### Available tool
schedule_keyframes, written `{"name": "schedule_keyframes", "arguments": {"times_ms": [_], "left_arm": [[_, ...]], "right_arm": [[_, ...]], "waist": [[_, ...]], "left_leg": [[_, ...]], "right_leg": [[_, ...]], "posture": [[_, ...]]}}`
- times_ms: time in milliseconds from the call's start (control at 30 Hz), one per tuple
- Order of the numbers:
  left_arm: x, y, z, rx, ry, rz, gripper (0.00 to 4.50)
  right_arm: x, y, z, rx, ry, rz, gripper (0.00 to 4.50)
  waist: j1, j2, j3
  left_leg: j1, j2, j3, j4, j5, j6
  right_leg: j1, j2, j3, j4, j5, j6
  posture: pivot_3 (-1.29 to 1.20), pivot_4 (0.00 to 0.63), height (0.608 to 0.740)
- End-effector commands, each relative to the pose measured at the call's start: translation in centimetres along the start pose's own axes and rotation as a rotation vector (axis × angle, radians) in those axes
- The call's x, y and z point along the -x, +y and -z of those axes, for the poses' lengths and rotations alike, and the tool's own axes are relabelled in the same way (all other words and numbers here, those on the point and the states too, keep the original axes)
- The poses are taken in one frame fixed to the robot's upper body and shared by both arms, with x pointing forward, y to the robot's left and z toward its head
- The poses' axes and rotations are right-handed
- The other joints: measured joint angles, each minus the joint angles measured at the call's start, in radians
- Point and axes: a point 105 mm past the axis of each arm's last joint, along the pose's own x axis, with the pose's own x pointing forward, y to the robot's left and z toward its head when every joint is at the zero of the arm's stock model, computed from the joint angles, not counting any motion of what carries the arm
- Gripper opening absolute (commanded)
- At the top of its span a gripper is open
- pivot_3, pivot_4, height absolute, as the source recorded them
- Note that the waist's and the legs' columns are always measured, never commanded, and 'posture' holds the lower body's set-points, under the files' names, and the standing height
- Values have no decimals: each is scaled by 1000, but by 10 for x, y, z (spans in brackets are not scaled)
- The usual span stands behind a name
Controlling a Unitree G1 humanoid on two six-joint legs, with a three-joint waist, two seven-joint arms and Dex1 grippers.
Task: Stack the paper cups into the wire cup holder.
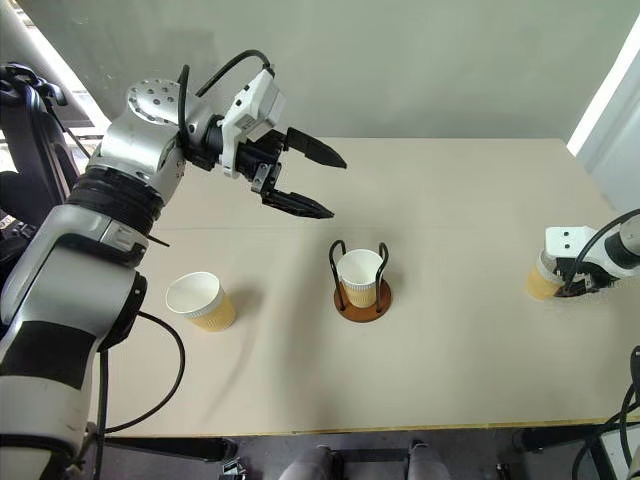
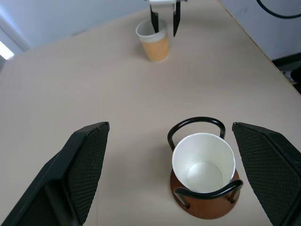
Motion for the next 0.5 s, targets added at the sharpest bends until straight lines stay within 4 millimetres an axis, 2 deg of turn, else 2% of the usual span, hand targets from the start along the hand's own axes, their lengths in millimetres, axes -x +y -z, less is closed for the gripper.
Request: {"name": "schedule_keyframes", "arguments": {"times_ms": [33,67,100,267,500], "left_arm": [[12,-5,-2,-13,-16,11,4500],[14,-7,1,3,-11,13,4500],[15,-10,3,14,-7,19,4500],[30,-15,20,104,50,1,4500],[55,-18,38,212,56,-81,4500]], "right_arm": [[10,-7,-1,20,11,39,612],[10,-7,0,22,16,35,214],[10,-6,0,24,19,33,27],[16,-7,-9,79,-2,22,27],[54,-15,-50,301,-43,95,27]], "waist": [[-1,0,0],[-1,0,0],[-1,0,0],[-1,0,0],[-4,0,0]], "left_leg": [[0,0,0,0,0,0],[1,0,0,-1,0,0],[1,0,0,-1,-1,-1],[2,0,1,-2,-1,-1],[2,0,1,-3,-1,-1]], "right_leg": [[0,0,0,0,0,0],[0,0,0,0,0,0],[0,0,0,0,0,0],[0,1,0,0,0,-1],[0,1,0,0,0,-2]], "posture": [[0,150,740],[0,150,740],[0,150,740],[0,150,740],[0,150,740]]}}
